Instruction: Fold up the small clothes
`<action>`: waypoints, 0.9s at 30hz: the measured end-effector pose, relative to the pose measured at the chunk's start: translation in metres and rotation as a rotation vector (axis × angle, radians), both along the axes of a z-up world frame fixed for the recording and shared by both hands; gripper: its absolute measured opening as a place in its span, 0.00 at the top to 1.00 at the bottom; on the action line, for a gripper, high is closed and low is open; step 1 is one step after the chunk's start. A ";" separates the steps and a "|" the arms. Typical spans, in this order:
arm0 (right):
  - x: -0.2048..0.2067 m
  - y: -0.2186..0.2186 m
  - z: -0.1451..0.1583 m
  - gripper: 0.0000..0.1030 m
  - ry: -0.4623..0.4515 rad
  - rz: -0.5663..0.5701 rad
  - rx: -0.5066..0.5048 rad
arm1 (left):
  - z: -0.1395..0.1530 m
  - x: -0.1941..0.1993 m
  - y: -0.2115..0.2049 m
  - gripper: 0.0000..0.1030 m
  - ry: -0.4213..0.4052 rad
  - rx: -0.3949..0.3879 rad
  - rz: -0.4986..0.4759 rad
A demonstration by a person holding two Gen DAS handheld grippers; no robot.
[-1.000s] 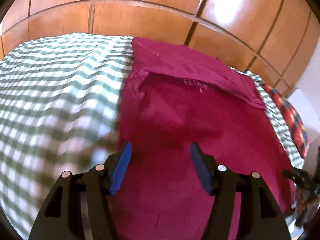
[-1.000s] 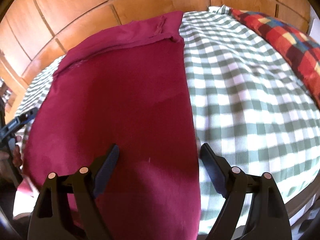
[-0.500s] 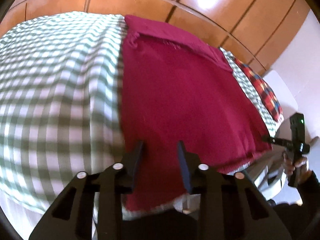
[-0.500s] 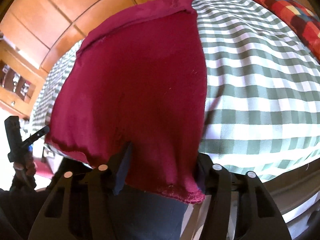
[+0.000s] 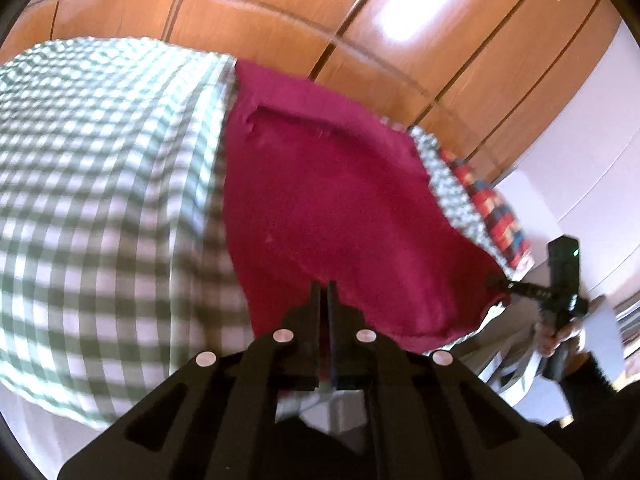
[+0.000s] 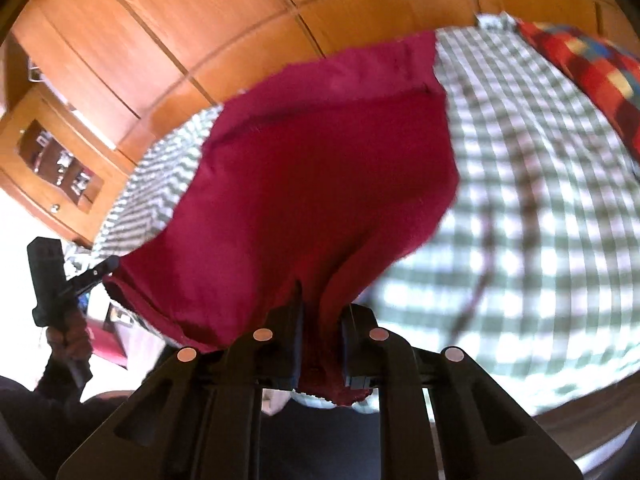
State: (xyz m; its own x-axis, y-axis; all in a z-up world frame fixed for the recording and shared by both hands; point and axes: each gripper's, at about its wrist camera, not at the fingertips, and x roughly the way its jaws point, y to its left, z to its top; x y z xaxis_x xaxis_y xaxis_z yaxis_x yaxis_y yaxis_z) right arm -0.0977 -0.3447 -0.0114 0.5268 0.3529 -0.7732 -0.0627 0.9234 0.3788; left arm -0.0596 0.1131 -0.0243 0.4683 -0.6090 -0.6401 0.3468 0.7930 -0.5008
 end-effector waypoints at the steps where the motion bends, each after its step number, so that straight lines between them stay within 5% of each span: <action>1: 0.008 0.002 0.005 0.87 -0.018 0.002 -0.004 | 0.006 0.005 0.000 0.98 -0.016 -0.021 -0.001; 10: 0.075 -0.017 0.013 0.87 -0.052 -0.096 -0.002 | 0.028 0.073 -0.006 1.00 -0.088 -0.075 0.032; 21: 0.139 -0.048 -0.024 0.87 0.038 -0.263 0.025 | -0.002 0.170 0.003 1.00 0.047 -0.101 0.195; 22: 0.145 -0.049 -0.026 0.85 0.038 -0.274 0.035 | -0.004 0.178 0.008 0.88 0.068 -0.113 0.230; 23: 0.146 -0.049 -0.025 0.81 0.032 -0.269 0.051 | -0.006 0.187 0.015 0.76 0.099 -0.159 0.262; 24: 0.146 -0.050 -0.023 0.66 0.023 -0.258 0.076 | -0.005 0.190 0.022 0.57 0.105 -0.195 0.281; 25: 0.145 -0.049 -0.019 0.42 0.003 -0.251 0.101 | -0.002 0.191 0.028 0.55 0.091 -0.230 0.305; 27: 0.137 -0.051 -0.009 0.24 -0.050 -0.258 0.115 | 0.007 0.186 0.033 0.55 0.043 -0.202 0.315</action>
